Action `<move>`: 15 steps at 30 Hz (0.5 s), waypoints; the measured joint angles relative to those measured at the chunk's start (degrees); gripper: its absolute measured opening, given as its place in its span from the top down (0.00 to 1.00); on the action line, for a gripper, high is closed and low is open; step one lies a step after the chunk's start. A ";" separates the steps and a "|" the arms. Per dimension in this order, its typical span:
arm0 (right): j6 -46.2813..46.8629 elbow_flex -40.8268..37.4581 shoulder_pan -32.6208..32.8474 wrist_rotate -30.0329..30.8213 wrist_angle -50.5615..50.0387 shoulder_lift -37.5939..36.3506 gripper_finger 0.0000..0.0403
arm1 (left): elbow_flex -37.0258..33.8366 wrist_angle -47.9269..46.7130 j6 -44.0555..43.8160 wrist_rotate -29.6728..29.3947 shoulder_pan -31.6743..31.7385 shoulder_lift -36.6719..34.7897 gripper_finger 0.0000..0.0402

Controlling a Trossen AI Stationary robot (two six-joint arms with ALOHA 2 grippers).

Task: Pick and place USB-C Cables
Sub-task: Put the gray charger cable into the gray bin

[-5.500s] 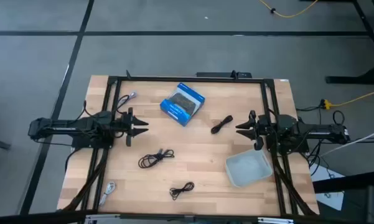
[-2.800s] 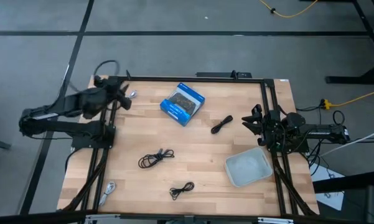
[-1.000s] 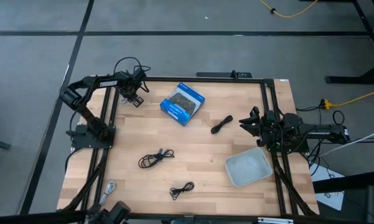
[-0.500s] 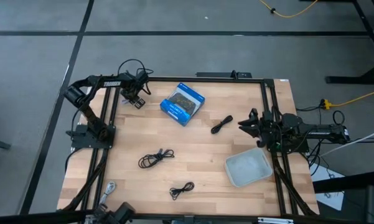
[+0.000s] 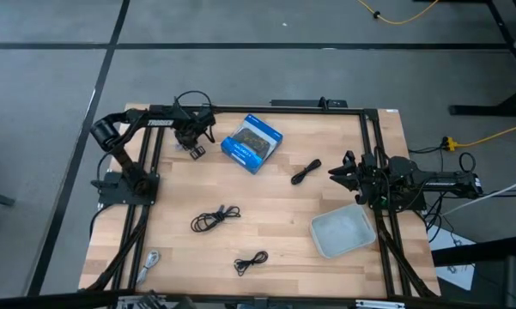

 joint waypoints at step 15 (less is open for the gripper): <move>-0.19 0.00 0.00 4.55 0.65 0.00 0.74 | 12.25 18.77 -7.21 2.22 -20.60 -17.41 0.96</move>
